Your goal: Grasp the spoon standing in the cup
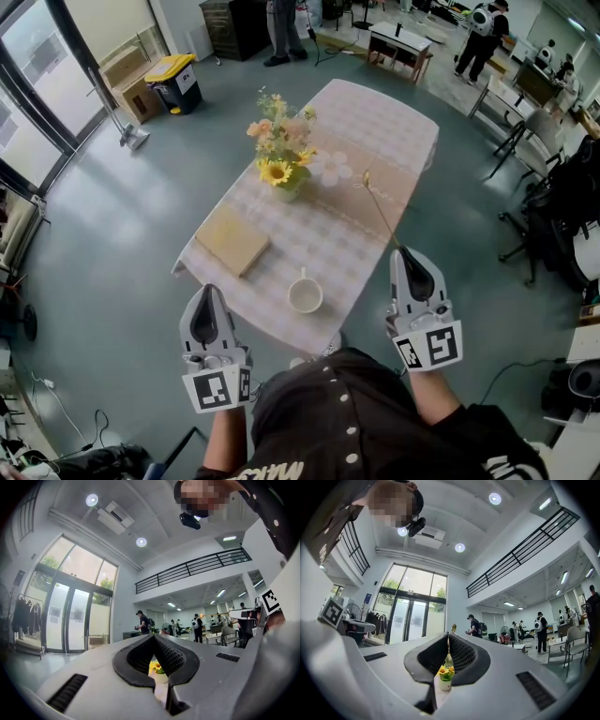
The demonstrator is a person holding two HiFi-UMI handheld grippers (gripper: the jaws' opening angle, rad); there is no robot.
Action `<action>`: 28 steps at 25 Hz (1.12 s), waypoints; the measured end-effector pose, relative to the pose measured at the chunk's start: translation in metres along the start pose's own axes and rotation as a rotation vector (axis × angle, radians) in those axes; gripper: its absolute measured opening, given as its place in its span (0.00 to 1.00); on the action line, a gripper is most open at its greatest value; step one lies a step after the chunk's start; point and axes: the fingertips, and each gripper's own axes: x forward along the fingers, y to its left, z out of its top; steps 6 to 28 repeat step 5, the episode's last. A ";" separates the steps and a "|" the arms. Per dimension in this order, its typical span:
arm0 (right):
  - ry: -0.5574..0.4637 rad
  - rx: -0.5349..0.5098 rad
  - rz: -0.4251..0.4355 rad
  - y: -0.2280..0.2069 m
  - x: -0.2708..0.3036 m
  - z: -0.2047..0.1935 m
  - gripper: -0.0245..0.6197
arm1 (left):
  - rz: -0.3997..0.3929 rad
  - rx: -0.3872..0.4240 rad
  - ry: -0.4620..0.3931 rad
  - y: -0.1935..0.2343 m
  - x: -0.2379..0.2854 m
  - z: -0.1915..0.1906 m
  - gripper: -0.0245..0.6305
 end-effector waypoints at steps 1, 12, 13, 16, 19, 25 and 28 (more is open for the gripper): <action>0.000 0.002 0.000 0.000 0.000 0.000 0.05 | 0.000 0.000 0.001 0.000 0.000 0.000 0.07; 0.003 -0.001 0.004 0.001 0.000 -0.002 0.05 | -0.002 0.001 -0.001 -0.002 0.000 0.000 0.06; 0.003 -0.001 0.004 0.001 0.000 -0.002 0.05 | -0.002 0.001 -0.001 -0.002 0.000 0.000 0.06; 0.003 -0.001 0.004 0.001 0.000 -0.002 0.05 | -0.002 0.001 -0.001 -0.002 0.000 0.000 0.06; 0.003 -0.001 0.004 0.001 0.000 -0.002 0.05 | -0.002 0.001 -0.001 -0.002 0.000 0.000 0.06; 0.003 -0.001 0.004 0.001 0.000 -0.002 0.05 | -0.002 0.001 -0.001 -0.002 0.000 0.000 0.06; 0.003 -0.001 0.004 0.001 0.000 -0.002 0.05 | -0.002 0.001 -0.001 -0.002 0.000 0.000 0.06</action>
